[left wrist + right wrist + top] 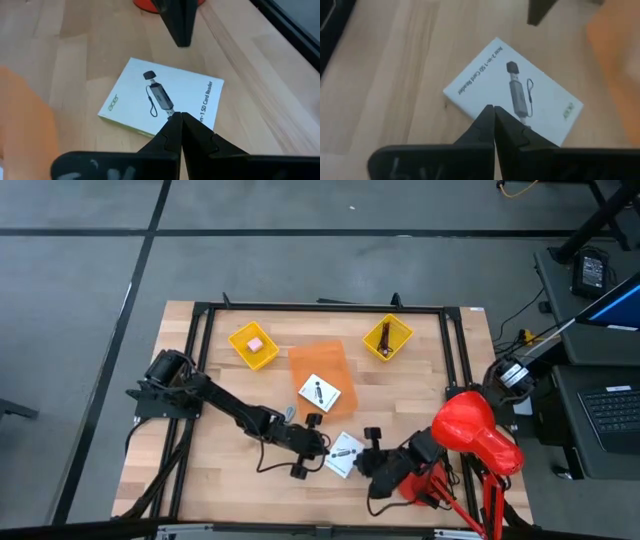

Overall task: Pick and place items into bin
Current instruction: Put the card reader box into the orange bin

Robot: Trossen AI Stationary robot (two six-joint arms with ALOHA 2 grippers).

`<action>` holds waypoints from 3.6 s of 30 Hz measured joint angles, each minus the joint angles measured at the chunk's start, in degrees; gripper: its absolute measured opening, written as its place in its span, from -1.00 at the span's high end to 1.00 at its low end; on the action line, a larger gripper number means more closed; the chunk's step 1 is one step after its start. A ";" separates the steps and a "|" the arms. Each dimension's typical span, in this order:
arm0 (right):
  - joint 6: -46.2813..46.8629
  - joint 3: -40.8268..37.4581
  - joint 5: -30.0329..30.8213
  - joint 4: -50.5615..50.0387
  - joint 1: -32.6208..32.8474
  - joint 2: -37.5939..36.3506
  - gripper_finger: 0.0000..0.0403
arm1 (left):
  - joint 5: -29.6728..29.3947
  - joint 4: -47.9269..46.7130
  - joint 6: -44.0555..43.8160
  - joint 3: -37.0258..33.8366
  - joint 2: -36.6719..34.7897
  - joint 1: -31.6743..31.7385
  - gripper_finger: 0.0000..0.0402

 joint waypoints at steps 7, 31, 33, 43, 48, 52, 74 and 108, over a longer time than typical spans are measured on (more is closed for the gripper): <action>5.91 0.14 5.85 -3.91 2.67 0.00 1.00 | 0.04 0.91 0.21 0.04 0.70 0.06 0.99; 10.39 0.16 11.58 -5.48 4.18 0.00 1.00 | -1.79 -16.70 2.00 12.63 8.46 1.46 0.99; 10.41 0.16 11.58 -5.45 4.18 0.00 1.00 | -1.81 -16.66 2.01 12.63 8.46 1.46 0.99; 10.41 0.16 11.58 -5.45 4.18 0.00 1.00 | -1.05 -15.19 1.97 12.63 8.96 1.42 0.99; 10.41 0.16 11.58 -5.45 4.18 0.00 1.00 | 0.04 -15.42 1.86 12.61 8.96 1.42 0.99; 10.42 0.16 11.58 -5.45 4.18 0.00 1.00 | 0.11 -15.71 1.50 12.61 8.96 1.42 0.99; 10.65 0.14 11.56 -5.49 4.17 0.00 1.00 | 0.91 -14.15 -3.30 12.85 12.44 1.46 0.99; 16.74 0.13 8.03 -5.36 5.62 0.00 1.00 | 0.88 -10.79 -6.21 10.78 12.33 1.42 0.99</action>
